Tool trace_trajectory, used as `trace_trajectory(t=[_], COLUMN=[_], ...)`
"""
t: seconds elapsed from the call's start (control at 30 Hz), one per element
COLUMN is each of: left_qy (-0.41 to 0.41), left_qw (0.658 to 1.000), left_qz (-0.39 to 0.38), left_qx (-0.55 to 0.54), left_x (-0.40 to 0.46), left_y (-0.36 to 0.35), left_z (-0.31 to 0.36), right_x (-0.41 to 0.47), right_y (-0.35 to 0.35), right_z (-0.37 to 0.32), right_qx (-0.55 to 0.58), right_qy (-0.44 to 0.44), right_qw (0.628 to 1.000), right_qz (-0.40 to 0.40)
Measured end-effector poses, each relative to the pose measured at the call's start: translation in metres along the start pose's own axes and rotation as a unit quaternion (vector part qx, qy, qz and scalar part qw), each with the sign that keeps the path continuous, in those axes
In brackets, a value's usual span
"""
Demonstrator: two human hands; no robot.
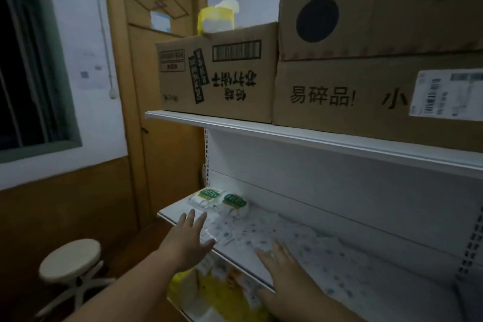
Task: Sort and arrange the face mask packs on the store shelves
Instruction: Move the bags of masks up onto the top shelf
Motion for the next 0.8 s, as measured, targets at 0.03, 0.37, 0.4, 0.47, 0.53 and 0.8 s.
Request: trace_trajectory(t=[0.03, 0.37, 0.4, 0.47, 0.53, 0.8], left_qy=[0.000, -0.064, -0.055, -0.042, -0.043, -0.022], left_qw=[1.000, 0.994, 0.995, 0.996, 0.997, 0.995], left_qz=[-0.001, -0.005, -0.016, -0.034, -0.048, -0.091], left_qx=[0.011, -0.089, -0.081, -0.064, -0.051, -0.040], left_x=[0.014, 0.129, 0.138, 0.160, 0.181, 0.249], left_y=[0.004, 0.001, -0.003, -0.009, -0.008, -0.005], left_z=[-0.008, -0.037, -0.042, -0.053, -0.060, -0.078], right_x=[0.012, 0.132, 0.144, 0.177, 0.208, 0.285], right_y=[-0.001, -0.004, -0.002, 0.003, 0.011, 0.010], right_z=[-0.004, 0.016, 0.019, 0.026, 0.030, 0.039], right_qx=[0.002, 0.043, 0.048, 0.064, 0.084, 0.104], right_qy=[-0.002, -0.031, -0.032, -0.026, -0.020, -0.029], right_qw=[1.000, 0.999, 0.998, 0.998, 0.996, 0.994], right_qz=[-0.001, -0.006, -0.002, 0.013, 0.020, 0.008])
Point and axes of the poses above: each hand's wrist, its own x-axis towards the middle knuckle, its own y-axis out of the back of the hand, z = x × y, the point moved 7 cm from there along x, towards the middle knuckle, and after that the axes turned 7 degrees about -z, right-handed, at the moved point
